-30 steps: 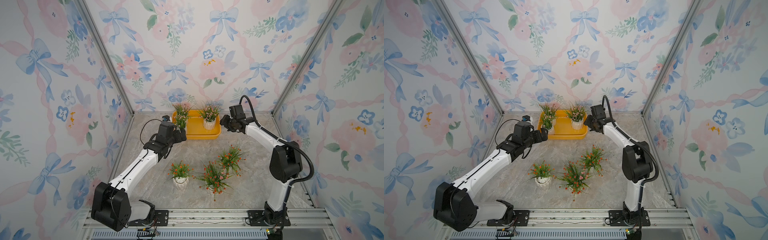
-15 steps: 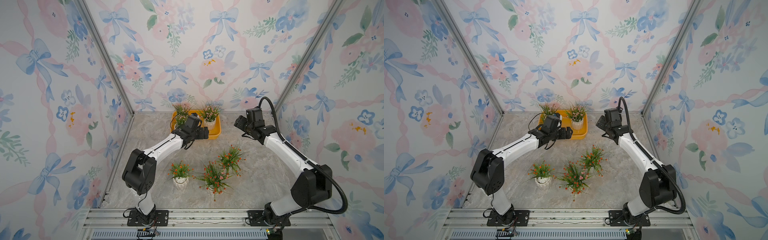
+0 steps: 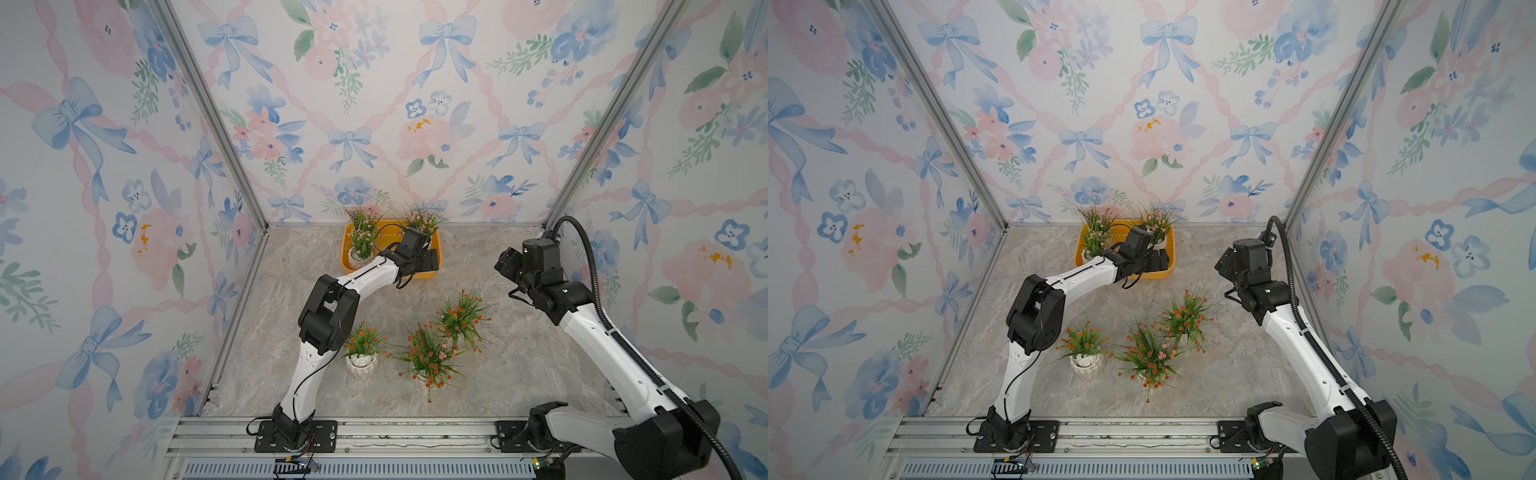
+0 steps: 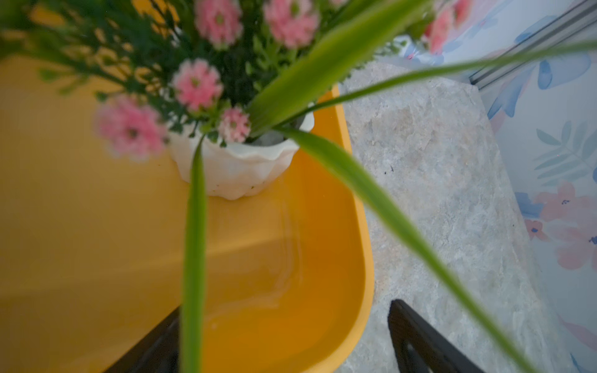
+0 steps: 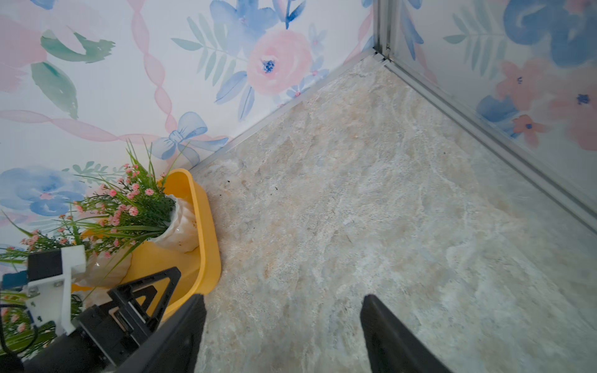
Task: Put the potted gypsophila into the storage box
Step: Move the baby's breath potted plant into the storage box.
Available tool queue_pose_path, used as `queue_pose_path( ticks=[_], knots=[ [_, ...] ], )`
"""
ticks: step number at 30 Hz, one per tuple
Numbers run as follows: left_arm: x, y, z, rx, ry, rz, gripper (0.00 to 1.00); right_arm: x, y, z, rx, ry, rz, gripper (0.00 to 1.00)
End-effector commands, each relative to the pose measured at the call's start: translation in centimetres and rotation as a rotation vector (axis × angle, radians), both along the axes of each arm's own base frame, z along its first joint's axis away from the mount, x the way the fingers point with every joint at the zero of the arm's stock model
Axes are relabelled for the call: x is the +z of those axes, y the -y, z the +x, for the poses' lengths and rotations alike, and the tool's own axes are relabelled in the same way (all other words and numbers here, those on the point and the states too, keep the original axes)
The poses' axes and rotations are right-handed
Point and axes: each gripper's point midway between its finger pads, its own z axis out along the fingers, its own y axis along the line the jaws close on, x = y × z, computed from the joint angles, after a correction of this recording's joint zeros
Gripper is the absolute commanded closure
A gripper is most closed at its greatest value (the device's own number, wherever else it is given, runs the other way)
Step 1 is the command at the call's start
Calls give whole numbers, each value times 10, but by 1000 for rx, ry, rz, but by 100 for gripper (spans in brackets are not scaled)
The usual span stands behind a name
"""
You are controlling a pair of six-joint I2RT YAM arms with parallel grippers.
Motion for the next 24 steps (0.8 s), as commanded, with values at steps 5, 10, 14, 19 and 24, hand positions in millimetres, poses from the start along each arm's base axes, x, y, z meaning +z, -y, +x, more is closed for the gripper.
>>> queue_pose_path(
  ticks=[5, 10, 14, 19, 24],
  knots=[
    [-5, 0, 26, 126, 23, -9, 6, -15, 31, -31, -113, -67, -66, 21],
    [-13, 0, 35, 145, 44, 24, 6, -12, 39, -42, -144, -69, -77, 21],
    [-21, -6, 44, 171, 78, 82, 3, -11, 43, -48, -158, -67, -76, 21],
    [-28, -16, 58, 187, 117, 147, 2, -10, 47, -57, -176, -70, -68, 21],
    [-41, -17, 68, 182, 113, 156, 2, -9, 53, -66, -206, -65, -65, 21]
  ],
)
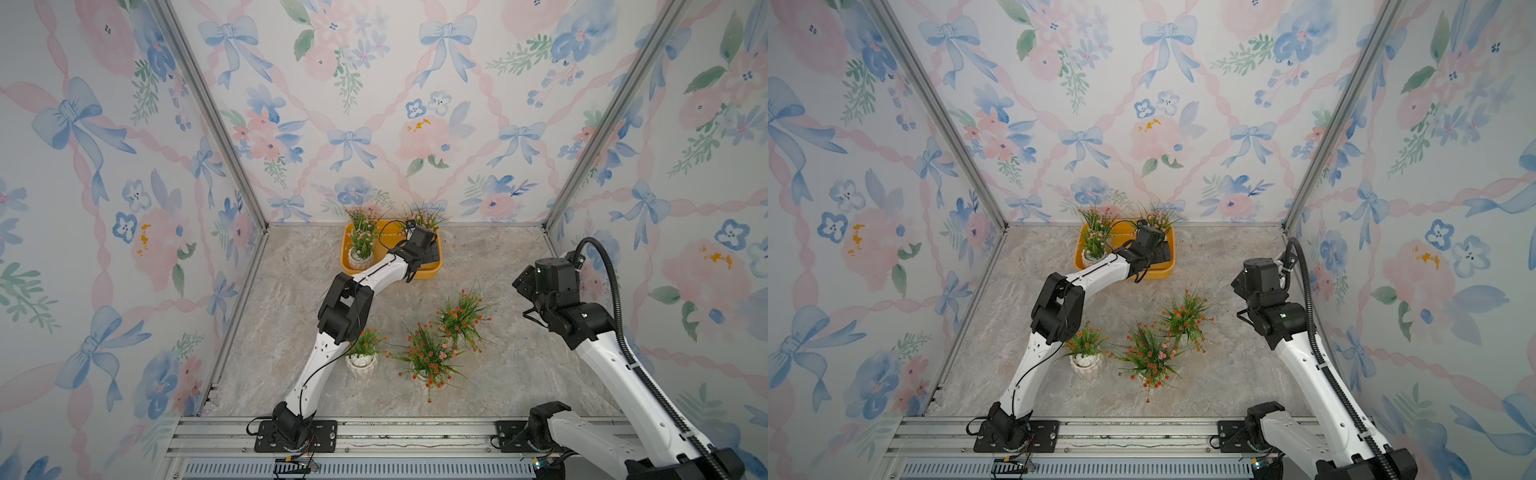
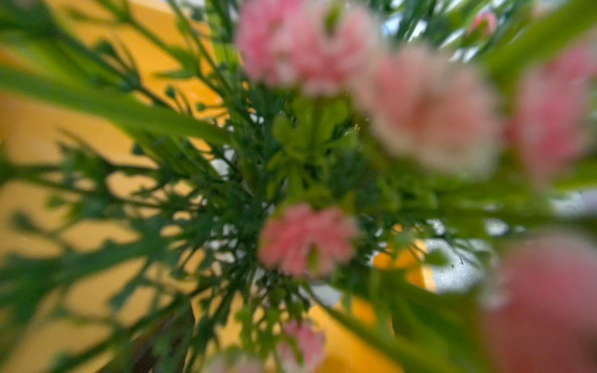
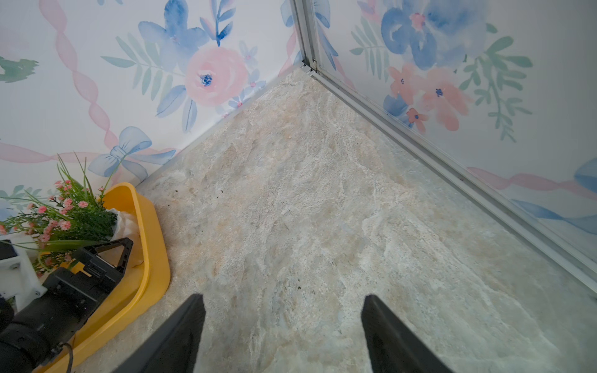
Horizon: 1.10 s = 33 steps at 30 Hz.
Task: Put the potted gypsophila into the storage box
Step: Move the baby's breath potted plant into the storage box.
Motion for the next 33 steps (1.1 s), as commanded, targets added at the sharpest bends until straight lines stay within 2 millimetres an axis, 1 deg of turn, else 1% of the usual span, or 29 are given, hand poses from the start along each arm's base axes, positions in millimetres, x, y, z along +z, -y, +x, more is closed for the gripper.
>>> queue_pose_path(
  ticks=[1, 5, 8, 18, 24, 25, 28, 31, 33],
  knots=[
    [-18, -11, 10, 14, -4, 54, 2, -13, 11, -12, -56, -46, -16, 21],
    [-30, -22, 16, 43, -15, 68, 2, -13, 14, -16, -69, -47, -13, 20],
    [-33, -35, 21, 69, -18, 75, 2, -14, 15, -19, -78, -51, -11, 20],
    [-28, -85, 39, 149, -13, 113, 3, -26, 17, -23, -117, -61, 18, 20],
    [-28, -119, 34, 224, -28, 142, 3, -32, 14, -21, -125, -70, 27, 20],
    [-27, -120, 33, 225, -30, 141, 3, -33, 14, -20, -124, -72, 27, 20],
    [-20, -115, 28, 196, -28, 137, 4, -36, 12, -18, -121, -84, 24, 19],
    [-10, -99, 25, 120, -23, 124, 5, -38, 11, -16, -117, -96, 17, 19],
    [-1, -85, 21, 57, -19, 101, 6, -39, 11, -16, -115, -103, 11, 19]
  ],
)
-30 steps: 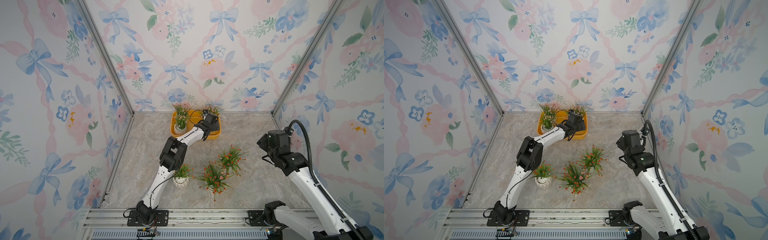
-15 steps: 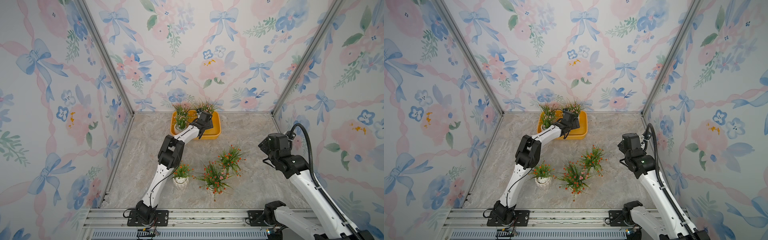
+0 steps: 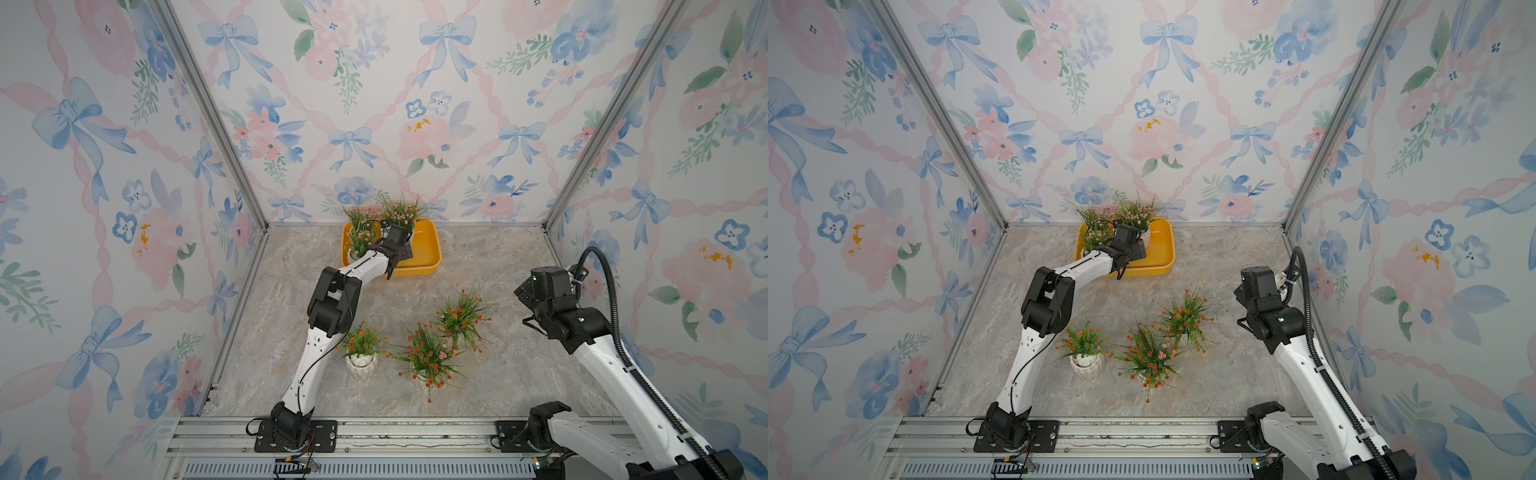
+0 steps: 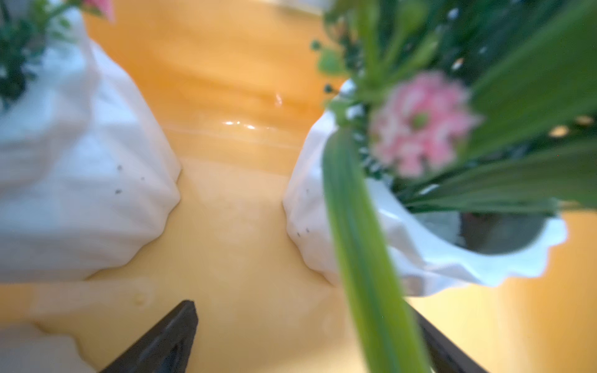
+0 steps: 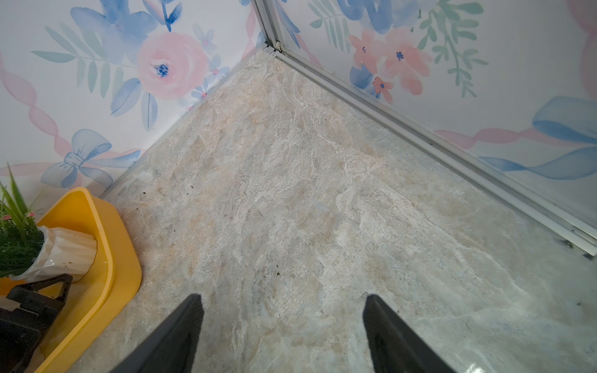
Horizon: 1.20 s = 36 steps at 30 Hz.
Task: Put the potted gypsophila into the storage box
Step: Move the baby's breath potted plant into the storage box.
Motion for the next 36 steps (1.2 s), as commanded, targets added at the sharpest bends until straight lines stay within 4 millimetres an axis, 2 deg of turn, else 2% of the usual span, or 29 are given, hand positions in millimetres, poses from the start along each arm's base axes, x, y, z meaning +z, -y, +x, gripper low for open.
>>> queue_pose_path(
  ticks=[1, 7, 12, 19, 24, 30, 36],
  knots=[
    [28, 15, -10, -106, 1, -21, 6, -11, 1, -2, -13, -49, -28, 19],
    [51, 55, -33, -274, -60, -239, 5, -13, 5, -5, -24, -56, -41, 19],
    [58, 89, -44, -371, -109, -396, 4, -15, 7, -10, -32, -64, -47, 19],
    [51, 117, -22, -386, -68, -450, 3, -15, 10, -17, -37, -74, -56, 19],
    [45, 148, -4, -401, -1, -543, 2, -10, 15, -27, -33, -102, -86, 18],
    [39, 167, -2, -392, 88, -587, 2, 2, 25, -44, -49, -100, -117, 18],
    [30, 156, 6, -282, 181, -614, 2, 8, 33, -61, -66, -102, -135, 18]
  ],
)
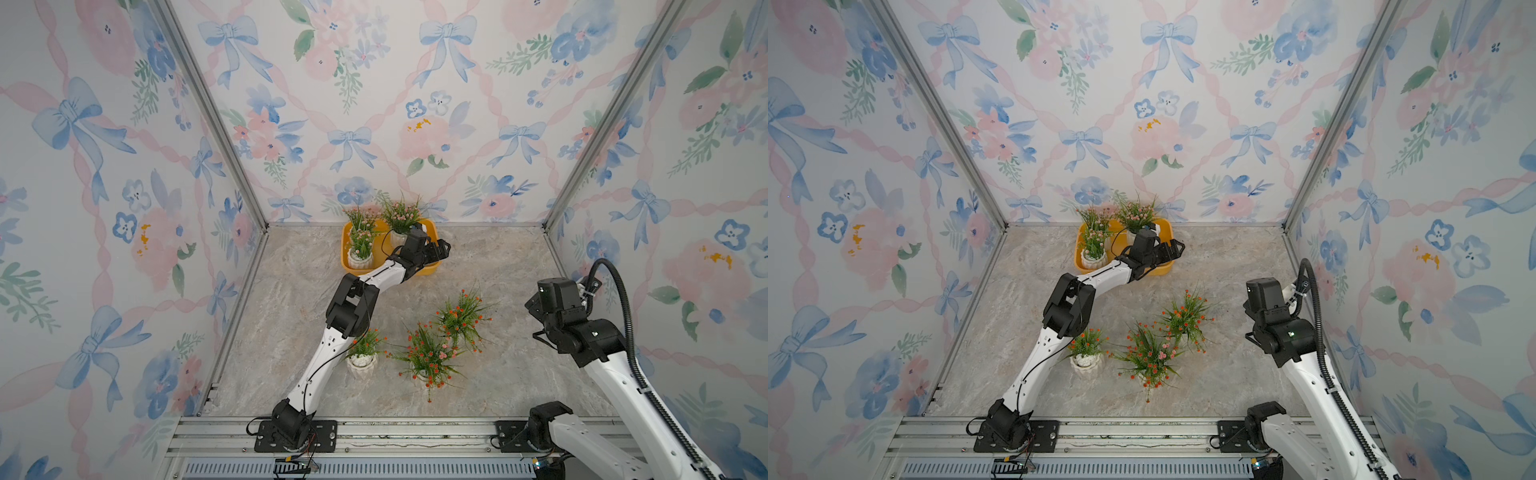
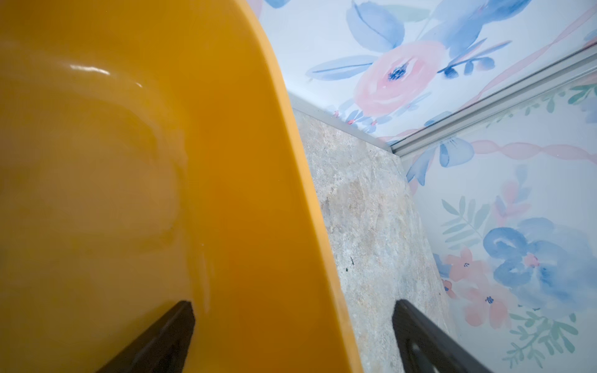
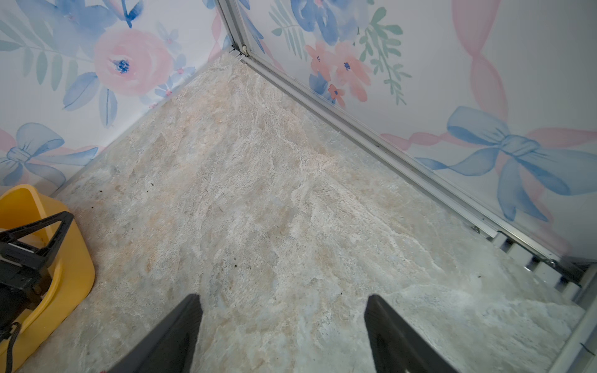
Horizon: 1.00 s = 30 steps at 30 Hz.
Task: Put the potted gypsophila into the storage box
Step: Move the baby's breath potted plant into the storage box.
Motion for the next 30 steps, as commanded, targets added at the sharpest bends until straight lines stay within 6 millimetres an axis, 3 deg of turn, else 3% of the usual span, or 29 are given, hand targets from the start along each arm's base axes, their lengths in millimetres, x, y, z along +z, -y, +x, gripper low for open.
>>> queue_pose_path(
  ticks=[1, 15, 22, 30],
  knots=[
    [16, -10, 15, 104, 75, -42, 2, -1, 9, -14, -16, -55, -54, 18],
    [6, -65, 51, 377, 81, -40, 2, -1, 14, -18, -20, -67, -62, 17],
    [6, -98, 51, 524, 77, -4, 2, -3, 14, -19, -27, -66, -53, 16],
    [20, -130, 47, 646, 104, 40, 2, -6, 13, -18, -36, -66, -41, 16]
  ],
)
